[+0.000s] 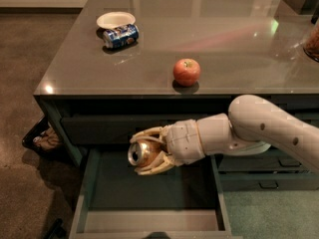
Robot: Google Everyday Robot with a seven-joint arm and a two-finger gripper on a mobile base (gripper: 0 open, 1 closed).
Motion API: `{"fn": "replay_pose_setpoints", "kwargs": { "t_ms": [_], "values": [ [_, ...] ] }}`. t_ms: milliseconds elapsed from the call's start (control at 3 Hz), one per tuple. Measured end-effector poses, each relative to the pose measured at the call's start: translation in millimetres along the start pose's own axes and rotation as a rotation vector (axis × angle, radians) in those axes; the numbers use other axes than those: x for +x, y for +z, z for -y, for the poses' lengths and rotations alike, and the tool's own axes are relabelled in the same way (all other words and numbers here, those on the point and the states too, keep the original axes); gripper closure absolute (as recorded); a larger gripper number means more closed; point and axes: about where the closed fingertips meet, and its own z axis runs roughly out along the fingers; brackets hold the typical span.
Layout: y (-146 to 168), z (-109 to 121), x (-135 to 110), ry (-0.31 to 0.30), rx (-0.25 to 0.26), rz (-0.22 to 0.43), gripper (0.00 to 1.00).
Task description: Place orange can into middle drawer
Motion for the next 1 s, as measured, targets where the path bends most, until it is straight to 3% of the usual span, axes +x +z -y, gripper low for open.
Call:
{"fn": "replay_pose_setpoints", "kwargs": {
  "t_ms": [333,667,1000],
  "values": [
    [10,-9,5,0.008,0.015,0.005,1.0],
    [39,-40,33,0.044,0.038,0.006,1.0],
    [90,-74,83,0.107,0.068,-0.01,1.0]
  ]
}}
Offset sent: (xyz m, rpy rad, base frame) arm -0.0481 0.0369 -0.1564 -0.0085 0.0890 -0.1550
